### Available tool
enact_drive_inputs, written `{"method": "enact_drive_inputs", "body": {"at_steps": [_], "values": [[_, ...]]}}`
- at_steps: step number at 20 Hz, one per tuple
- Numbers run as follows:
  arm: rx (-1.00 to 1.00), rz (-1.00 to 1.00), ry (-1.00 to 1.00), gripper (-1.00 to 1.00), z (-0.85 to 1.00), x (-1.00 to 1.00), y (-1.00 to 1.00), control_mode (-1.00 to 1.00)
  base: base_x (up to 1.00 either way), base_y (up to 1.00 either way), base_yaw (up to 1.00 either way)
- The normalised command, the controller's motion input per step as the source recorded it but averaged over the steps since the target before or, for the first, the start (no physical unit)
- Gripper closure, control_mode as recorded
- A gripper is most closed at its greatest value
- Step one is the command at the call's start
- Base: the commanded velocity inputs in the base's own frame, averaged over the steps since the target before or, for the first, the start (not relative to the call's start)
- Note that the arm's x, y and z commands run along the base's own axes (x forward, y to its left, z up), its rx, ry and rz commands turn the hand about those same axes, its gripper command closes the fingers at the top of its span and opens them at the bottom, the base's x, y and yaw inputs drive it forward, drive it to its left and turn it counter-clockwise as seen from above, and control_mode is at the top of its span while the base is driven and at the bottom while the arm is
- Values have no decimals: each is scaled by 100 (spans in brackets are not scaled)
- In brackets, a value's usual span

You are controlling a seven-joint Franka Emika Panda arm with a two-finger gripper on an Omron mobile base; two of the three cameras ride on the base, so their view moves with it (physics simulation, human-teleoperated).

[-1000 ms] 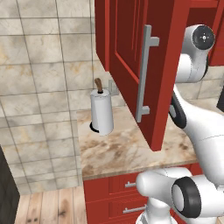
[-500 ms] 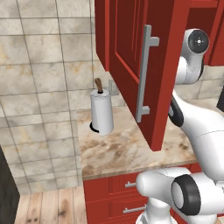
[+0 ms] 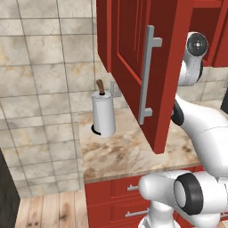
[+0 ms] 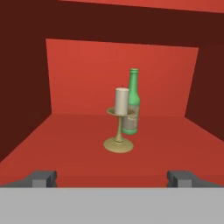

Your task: Get the candle and the beer from the cabinet and move them to the dining counter.

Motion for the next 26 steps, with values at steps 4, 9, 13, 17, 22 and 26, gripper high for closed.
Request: {"method": "enact_drive_inputs", "body": {"at_steps": [4,9,13,17,22,26], "values": [[1,0,0,-100,0,32,-5,-100,0,0,0],[1,0,0,-100,0,30,-6,-100,0,0,0],[1,0,0,-100,0,39,-2,-100,0,0,0],[0,0,0,-100,0,39,0,-100,0,0,0],[0,0,0,-100,0,24,-5,-100,0,0,0],[1,0,0,-100,0,28,-10,-100,0,0,0]]}}
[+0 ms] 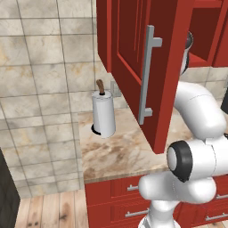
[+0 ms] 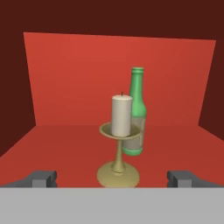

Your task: Get the candle and the beer from the cabinet and move them to the dining counter.

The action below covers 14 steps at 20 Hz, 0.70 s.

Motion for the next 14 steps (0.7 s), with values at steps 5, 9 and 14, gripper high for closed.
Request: {"method": "enact_drive_inputs", "body": {"at_steps": [5,9,14], "values": [[1,0,0,-100,0,27,-5,-100,0,0,0],[1,0,0,-100,0,26,-5,-100,0,0,0],[1,0,1,-100,0,25,-4,-100,0,0,0]]}}
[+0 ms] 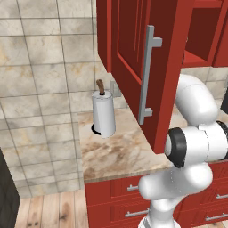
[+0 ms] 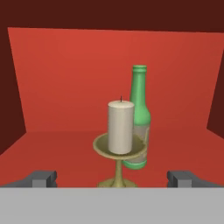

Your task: Get the candle and the beer from the cabinet and move them to the dining counter.

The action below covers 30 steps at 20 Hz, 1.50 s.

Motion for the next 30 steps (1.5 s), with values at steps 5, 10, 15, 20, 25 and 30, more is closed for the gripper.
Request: {"method": "enact_drive_inputs", "body": {"at_steps": [5,10,15,20,25,30], "values": [[2,0,1,-100,0,24,-7,-100,0,0,0],[1,0,0,-100,0,22,-6,-100,0,0,0],[1,0,0,-100,2,21,-5,-100,0,0,0],[0,0,0,-100,0,22,-1,-100,0,0,0],[0,0,0,-100,0,22,0,-100,0,0,0],[0,0,0,-100,0,20,0,-100,0,0,0]]}}
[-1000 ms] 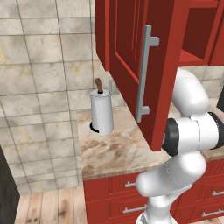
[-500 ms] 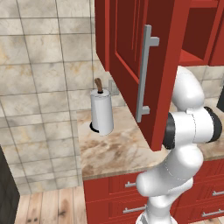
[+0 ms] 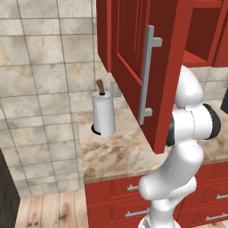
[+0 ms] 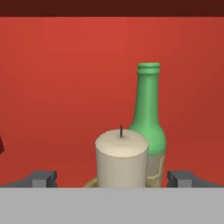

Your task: Get the candle and the beer from the cabinet and move them to the dining counter.

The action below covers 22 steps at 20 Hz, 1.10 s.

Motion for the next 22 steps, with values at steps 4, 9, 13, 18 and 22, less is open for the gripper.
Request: {"method": "enact_drive_inputs", "body": {"at_steps": [4,9,13,18,22], "values": [[0,0,0,-100,0,12,0,-100,0,0,0],[0,0,0,-100,0,0,0,-100,0,0,0],[0,0,0,-100,0,0,0,-100,0,0,0],[0,0,0,-100,0,0,0,-100,0,0,0],[0,0,0,100,0,0,0,-100,0,0,0]]}}
